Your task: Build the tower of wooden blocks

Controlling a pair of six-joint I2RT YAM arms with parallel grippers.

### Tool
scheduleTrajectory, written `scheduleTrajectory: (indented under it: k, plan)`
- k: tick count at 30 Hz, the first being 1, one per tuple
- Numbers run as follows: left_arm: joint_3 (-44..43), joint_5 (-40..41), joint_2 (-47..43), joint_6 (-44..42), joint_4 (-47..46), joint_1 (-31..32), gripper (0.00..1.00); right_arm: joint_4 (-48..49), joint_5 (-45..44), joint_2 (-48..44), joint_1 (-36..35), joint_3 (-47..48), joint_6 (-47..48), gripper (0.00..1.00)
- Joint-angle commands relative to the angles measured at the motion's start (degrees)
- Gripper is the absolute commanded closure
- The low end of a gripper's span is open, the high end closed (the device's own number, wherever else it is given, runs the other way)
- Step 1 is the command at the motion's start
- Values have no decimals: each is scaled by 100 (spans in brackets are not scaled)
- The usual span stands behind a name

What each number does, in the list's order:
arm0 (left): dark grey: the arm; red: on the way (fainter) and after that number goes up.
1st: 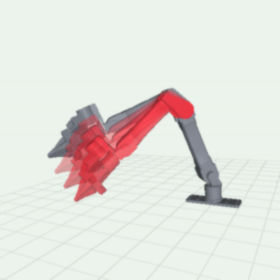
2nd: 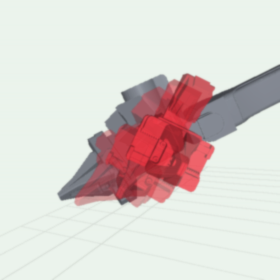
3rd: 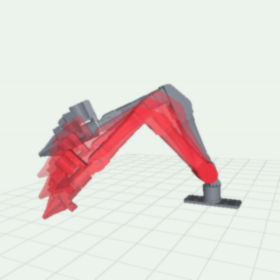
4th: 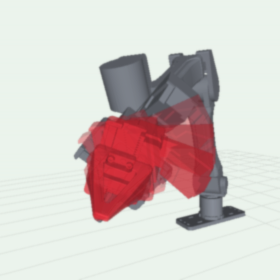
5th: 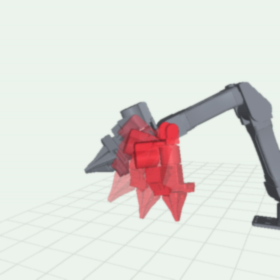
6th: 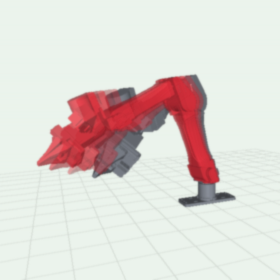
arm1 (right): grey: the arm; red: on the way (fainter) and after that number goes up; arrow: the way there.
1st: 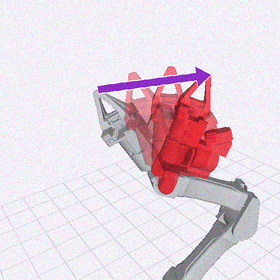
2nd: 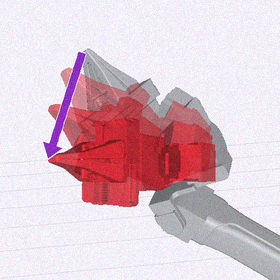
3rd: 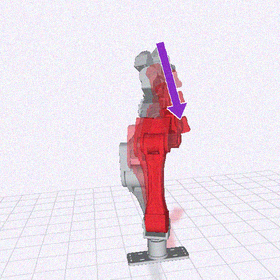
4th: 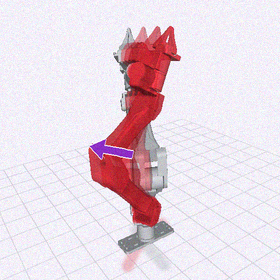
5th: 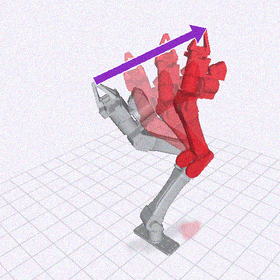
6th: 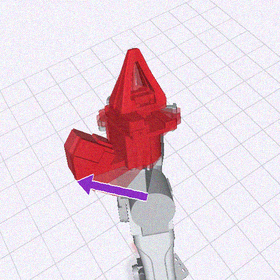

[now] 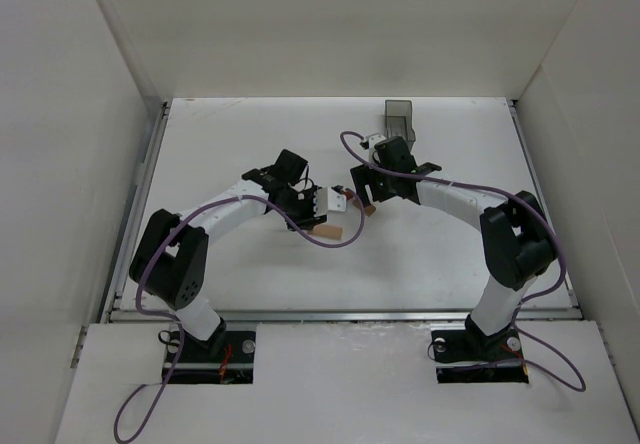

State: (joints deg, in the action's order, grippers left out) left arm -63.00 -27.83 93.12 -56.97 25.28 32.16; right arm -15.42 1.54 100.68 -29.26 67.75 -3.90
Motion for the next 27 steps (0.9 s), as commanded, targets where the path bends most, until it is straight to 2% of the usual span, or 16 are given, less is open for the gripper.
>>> scheduleTrajectory:
  k: [1, 14, 18, 22, 27]
  plan:
    - [-1, -29, -233, -7, -5, 9, 91, 232, 66, -207, 34, 63, -41, 18]
    - [-230, -143, -233, -7, 47, 9, 91, 180, 171, -207, 34, 11, -41, 18]
    - [-230, -143, -233, -7, 161, 9, 91, 180, 232, -610, 34, -270, -172, 18]
    - [-230, -283, -355, 134, 276, 9, 91, 127, 233, -892, -255, -736, -225, 18]
    - [-335, -617, -523, 572, 469, -508, 91, -224, -145, -823, -922, -851, -225, 18]
